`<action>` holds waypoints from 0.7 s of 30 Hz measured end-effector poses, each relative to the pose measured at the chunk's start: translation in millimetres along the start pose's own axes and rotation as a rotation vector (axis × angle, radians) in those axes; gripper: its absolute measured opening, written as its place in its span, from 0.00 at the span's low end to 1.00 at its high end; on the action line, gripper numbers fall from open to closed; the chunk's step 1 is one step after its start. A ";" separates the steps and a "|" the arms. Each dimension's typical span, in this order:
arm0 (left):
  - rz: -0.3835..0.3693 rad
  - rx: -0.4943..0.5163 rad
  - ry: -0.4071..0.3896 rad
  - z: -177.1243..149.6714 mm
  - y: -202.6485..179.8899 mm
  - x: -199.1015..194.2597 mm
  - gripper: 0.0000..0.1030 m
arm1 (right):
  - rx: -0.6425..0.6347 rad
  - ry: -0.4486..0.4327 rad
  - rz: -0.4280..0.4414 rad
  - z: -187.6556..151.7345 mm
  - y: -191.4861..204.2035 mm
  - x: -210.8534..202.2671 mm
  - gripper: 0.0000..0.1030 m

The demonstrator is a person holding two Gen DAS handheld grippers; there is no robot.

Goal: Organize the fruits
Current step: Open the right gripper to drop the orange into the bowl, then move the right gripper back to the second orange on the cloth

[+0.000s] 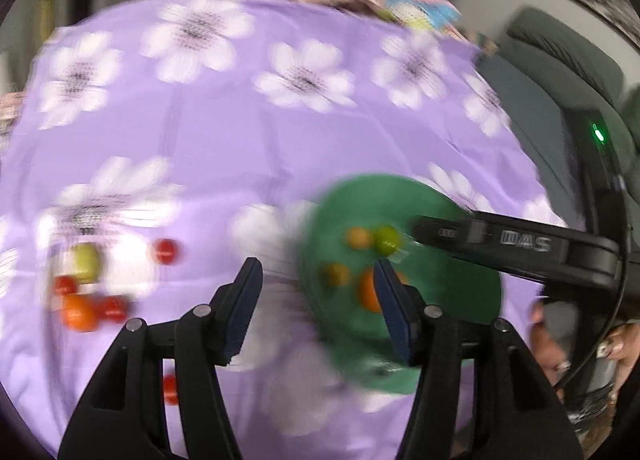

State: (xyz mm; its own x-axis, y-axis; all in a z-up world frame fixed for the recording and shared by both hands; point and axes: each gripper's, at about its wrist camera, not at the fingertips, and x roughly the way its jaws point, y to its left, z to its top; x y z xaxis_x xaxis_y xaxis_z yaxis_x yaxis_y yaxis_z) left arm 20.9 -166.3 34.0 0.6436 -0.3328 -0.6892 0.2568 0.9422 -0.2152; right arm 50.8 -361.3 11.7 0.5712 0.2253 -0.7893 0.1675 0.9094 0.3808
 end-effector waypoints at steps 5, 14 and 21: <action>0.127 -0.108 -0.046 -10.6 59.0 -24.6 0.60 | -0.041 -0.036 0.031 -2.4 16.0 -4.3 0.64; 0.197 -0.397 -0.007 -42.3 157.1 -20.3 0.74 | -0.177 -0.096 0.130 -15.0 73.2 -7.8 0.67; 0.324 -0.430 -0.058 -46.0 189.4 -42.3 0.74 | -0.308 -0.093 0.162 -31.1 118.0 13.5 0.80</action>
State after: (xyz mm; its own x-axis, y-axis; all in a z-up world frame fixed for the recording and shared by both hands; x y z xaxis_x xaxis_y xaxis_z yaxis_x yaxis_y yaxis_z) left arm 9.2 28.0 -9.4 0.6831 -0.0129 -0.7302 -0.2715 0.9237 -0.2703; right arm 53.2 -240.1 30.9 0.6439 0.3550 -0.6778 -0.1728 0.9304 0.3232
